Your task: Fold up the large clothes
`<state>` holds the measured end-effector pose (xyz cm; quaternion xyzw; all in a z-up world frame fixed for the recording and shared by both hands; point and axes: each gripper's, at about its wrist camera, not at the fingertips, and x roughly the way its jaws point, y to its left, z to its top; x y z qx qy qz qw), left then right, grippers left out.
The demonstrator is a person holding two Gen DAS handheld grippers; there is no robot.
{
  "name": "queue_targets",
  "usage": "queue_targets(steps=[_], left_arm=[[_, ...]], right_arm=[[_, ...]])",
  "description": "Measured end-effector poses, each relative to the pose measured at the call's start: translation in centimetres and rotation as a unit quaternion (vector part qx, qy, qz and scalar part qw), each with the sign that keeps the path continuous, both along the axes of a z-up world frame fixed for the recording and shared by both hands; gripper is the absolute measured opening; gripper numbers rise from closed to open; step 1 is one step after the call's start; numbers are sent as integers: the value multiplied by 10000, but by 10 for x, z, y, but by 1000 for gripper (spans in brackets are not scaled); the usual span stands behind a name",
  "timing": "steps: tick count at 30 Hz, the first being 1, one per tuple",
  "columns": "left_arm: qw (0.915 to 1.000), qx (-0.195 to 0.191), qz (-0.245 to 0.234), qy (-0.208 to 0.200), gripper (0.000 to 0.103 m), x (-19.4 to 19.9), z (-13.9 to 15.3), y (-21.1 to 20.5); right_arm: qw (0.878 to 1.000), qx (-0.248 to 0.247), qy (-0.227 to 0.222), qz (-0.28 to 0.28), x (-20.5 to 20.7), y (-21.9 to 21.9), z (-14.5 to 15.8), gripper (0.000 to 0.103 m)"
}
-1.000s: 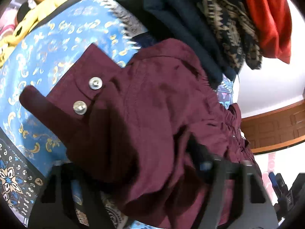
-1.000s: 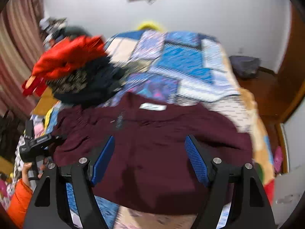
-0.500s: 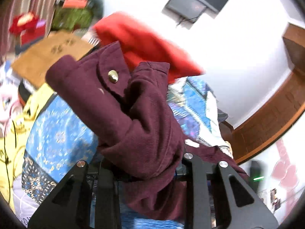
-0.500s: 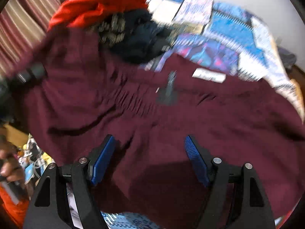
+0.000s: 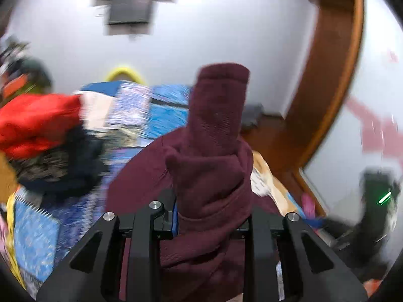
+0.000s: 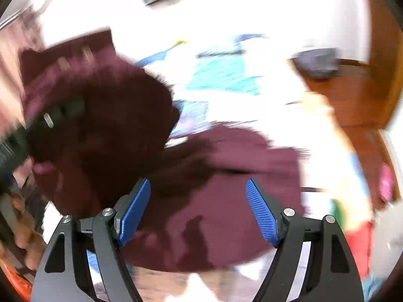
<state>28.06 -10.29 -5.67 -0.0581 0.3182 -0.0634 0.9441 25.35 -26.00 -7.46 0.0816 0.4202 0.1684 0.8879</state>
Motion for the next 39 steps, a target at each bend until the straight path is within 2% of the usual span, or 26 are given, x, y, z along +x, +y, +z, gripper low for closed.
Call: queue_targets(steps=[2, 5, 6, 8, 10, 11, 13, 15, 19, 22, 25, 28, 31, 34, 37, 39], left_arm=[[9979, 379, -438, 293, 25, 13, -24, -43], [9850, 924, -1141, 911, 27, 20, -67, -90], [9805, 1087, -1295, 1004, 31, 19, -77, -102], [9748, 1531, -1375, 863, 37, 7, -85, -113], [9710, 1727, -1429, 832, 51, 0, -81, -114], [9709, 1637, -1512, 873, 55, -1, -77, -109], [9716, 1257, -1747, 987, 75, -8, -67, -102], [9724, 1040, -1822, 1018, 83, -16, -53, -95], [9786, 948, -1711, 640, 91, -31, -19, -62], [9855, 969, -1335, 400, 97, -36, -3, -29], [9893, 1047, -929, 410, 97, -30, -1, 3], [9904, 1163, -507, 543, 97, -20, -13, 32], [9878, 1229, -271, 916, 97, -8, -41, 55], [9834, 1187, -249, 1348, 97, 0, -75, 63], [9799, 937, -404, 1716, 98, -3, -104, 63], [9786, 889, -478, 1794, 98, -8, -120, 57]], right_arm=[[9992, -148, -28, -381, -6, -34, 2, 75], [9972, -159, 88, -731, -15, -70, 1, 75], [9967, -129, 128, -785, -20, -78, 1, 75], [9963, -126, 168, -835, -27, -88, 2, 75], [9966, -179, 149, -792, -30, -88, 5, 75], [9969, -213, 128, -747, -28, -85, 8, 75], [9980, -247, 30, -581, -23, -77, 14, 75], [9992, -204, -94, -334, -22, -63, 22, 75], [9992, -123, -324, 189, -13, -36, 32, 75], [9975, -128, -432, 549, -7, -9, 37, 76], [9957, -163, -398, 825, 5, 18, 33, 78], [9947, -214, -154, 994, 20, 36, 20, 78], [9942, -240, 299, 1009, 34, 40, 0, 78], [9919, -431, 716, 954, 40, 30, -28, 78], [9891, -375, 1019, 993, 37, 11, -54, 80], [9880, -366, 1111, 1007, 32, 1, -72, 87]])
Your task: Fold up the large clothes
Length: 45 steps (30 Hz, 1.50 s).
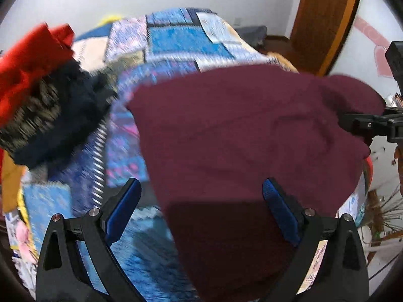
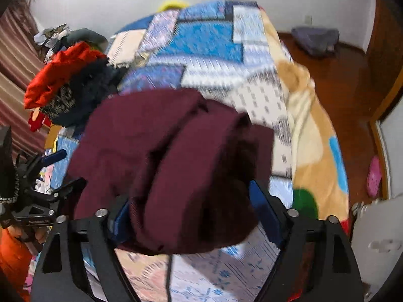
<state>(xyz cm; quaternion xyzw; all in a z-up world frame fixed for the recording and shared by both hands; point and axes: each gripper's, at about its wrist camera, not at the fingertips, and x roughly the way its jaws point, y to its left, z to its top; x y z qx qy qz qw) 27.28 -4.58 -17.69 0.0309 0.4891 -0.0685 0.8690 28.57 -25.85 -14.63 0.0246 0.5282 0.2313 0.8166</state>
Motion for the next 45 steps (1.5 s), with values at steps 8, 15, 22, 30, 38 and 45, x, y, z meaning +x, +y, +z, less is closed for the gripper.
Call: queue_targets(steps=[8, 15, 22, 30, 38, 45], left_arm=[[9997, -214, 47, -69, 98, -8, -1, -1], [9985, -125, 313, -430, 98, -8, 22, 17], [9948, -636, 767, -209, 98, 9, 19, 53], [9489, -2840, 671, 1205, 98, 37, -42, 80], [9239, -3498, 523, 1458, 98, 60, -61, 70], [9196, -3633, 491, 1414, 91, 70, -60, 63]], right_arm=[[9999, 36, 69, -100, -4, -6, 2, 92], [9997, 72, -201, 108, -2, 11, 28, 94], [9999, 69, 76, -52, 18, 7, 8, 94], [9913, 925, 932, -124, 34, -16, -25, 103], [9881, 1013, 1148, -127, 46, -17, -27, 103], [9862, 1207, 1124, -105, 46, -25, -34, 103]])
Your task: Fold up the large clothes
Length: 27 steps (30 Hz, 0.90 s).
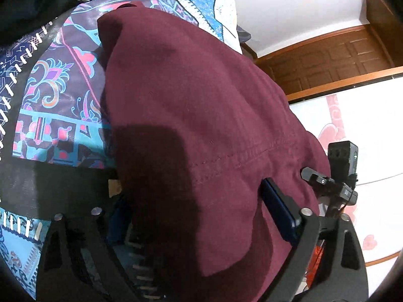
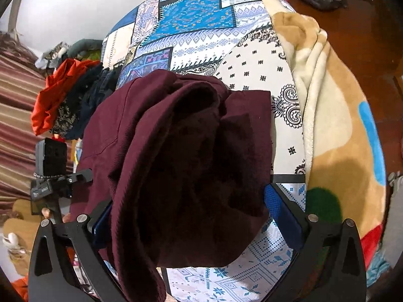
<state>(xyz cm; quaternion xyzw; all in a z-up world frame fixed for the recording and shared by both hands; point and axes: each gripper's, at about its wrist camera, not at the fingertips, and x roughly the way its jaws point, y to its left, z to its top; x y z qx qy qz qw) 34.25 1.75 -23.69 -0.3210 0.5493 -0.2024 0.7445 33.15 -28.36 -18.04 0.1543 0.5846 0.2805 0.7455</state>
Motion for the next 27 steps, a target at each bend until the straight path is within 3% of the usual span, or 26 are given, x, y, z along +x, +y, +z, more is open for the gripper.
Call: queue_targets(steps=[5, 7, 9, 13, 15, 21, 27], left_arm=[[9997, 108, -24, -236, 69, -5, 12, 5], [9994, 129, -18, -313, 57, -7, 19, 7], [9985, 252, -66, -480, 51, -9, 31, 4], [9944, 648, -190, -811, 42, -10, 57, -9], [9916, 797, -226, -993, 39, -8, 74, -13], [9836, 942, -184, -1527, 35, -4, 138, -3], [9616, 1279, 4, -2430, 35, -9, 233, 32]], right_arm=[[9999, 37, -90, -75, -5, -1, 6, 100], [9998, 27, -204, -53, -9, 1, 12, 90], [9993, -52, -357, -15, -14, 4, 20, 74], [9976, -190, -673, 6, -22, 11, 35, 54], [9973, -97, -733, 5, -24, 13, 43, 45], [9955, 156, -933, 74, -19, 26, 70, 37], [9847, 574, -1640, 113, -3, 58, 138, 36]])
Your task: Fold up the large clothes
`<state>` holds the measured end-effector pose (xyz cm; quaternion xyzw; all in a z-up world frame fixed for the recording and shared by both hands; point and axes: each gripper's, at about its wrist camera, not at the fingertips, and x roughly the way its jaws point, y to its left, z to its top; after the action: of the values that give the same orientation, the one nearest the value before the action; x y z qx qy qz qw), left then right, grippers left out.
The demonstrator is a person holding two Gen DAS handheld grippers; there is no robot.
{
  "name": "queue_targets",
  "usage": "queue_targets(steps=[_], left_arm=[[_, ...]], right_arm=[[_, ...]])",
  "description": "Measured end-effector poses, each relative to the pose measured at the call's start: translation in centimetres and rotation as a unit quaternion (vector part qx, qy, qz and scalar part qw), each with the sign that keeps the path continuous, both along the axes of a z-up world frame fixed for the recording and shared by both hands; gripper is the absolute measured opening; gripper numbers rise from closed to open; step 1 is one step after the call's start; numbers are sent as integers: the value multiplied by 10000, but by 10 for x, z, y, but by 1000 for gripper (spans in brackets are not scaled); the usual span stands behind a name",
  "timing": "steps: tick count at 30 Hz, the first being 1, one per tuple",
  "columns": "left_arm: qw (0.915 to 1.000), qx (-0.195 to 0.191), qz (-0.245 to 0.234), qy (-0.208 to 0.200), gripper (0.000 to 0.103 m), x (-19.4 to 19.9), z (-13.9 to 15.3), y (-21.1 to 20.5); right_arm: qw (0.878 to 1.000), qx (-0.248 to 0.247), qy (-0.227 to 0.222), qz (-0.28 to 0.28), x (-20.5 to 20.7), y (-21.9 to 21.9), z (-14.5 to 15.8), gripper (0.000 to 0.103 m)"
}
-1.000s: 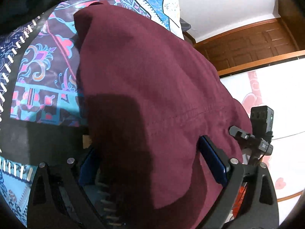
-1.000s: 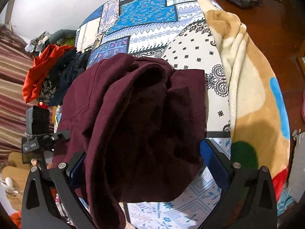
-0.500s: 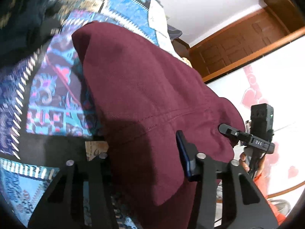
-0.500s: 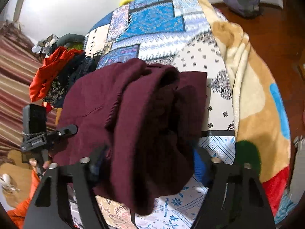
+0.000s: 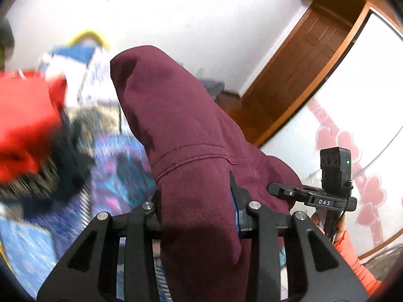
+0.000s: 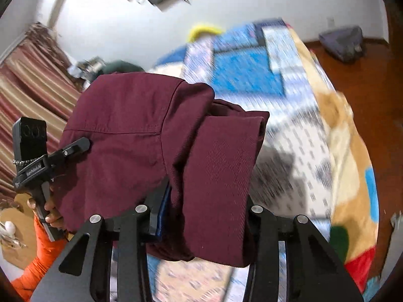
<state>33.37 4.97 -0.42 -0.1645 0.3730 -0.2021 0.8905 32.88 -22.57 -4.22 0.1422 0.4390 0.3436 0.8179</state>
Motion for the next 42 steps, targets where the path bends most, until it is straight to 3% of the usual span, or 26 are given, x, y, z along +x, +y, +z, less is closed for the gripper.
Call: queue_targets(steps=[6, 9, 12, 15, 18, 22, 24, 28, 32, 34, 37, 40, 42], left_arm=[[9963, 109, 399, -760, 35, -11, 79, 66], [9933, 84, 706, -908, 35, -12, 108, 120], [9919, 72, 915, -883, 35, -4, 118, 169], [9908, 70, 1144, -723, 35, 8, 107, 228], [9895, -31, 1388, -391, 36, 21, 75, 280], [9823, -172, 1774, 574, 44, 50, -13, 348], [9789, -241, 1885, 751, 51, 57, -53, 366], [9783, -650, 1872, 597, 62, 55, -74, 377], [9786, 63, 1985, 539, 74, 54, -56, 361], [9742, 528, 2133, 517, 82, 48, -46, 353], [9635, 1024, 2427, 480, 83, 40, -30, 345], [9510, 1219, 2821, 348, 83, 26, -16, 344], [9473, 1165, 2984, 101, 83, 5, 1, 340]], right_arm=[[9959, 178, -842, 286, 21, 71, 77, 36], [9924, 311, -1077, 499, 35, 119, 102, 36], [9897, 420, -1166, 721, 52, 177, 113, 36], [9889, 467, -1061, 933, 67, 223, 108, 36], [9892, 366, -774, 1191, 85, 277, 78, 36], [9909, 19, -245, 1322, 107, 322, 14, 37], [9914, -112, -173, 1292, 113, 329, -15, 42], [9908, -69, -371, 1298, 121, 327, -19, 50], [9899, -478, -661, 1161, 111, 329, 5, 63], [9884, -779, -796, 1033, 103, 322, 17, 71], [9871, -881, -991, 898, 96, 311, 32, 73], [9849, -903, -1288, 724, 82, 297, 50, 73], [9825, -825, -1509, 713, 69, 290, 63, 73]])
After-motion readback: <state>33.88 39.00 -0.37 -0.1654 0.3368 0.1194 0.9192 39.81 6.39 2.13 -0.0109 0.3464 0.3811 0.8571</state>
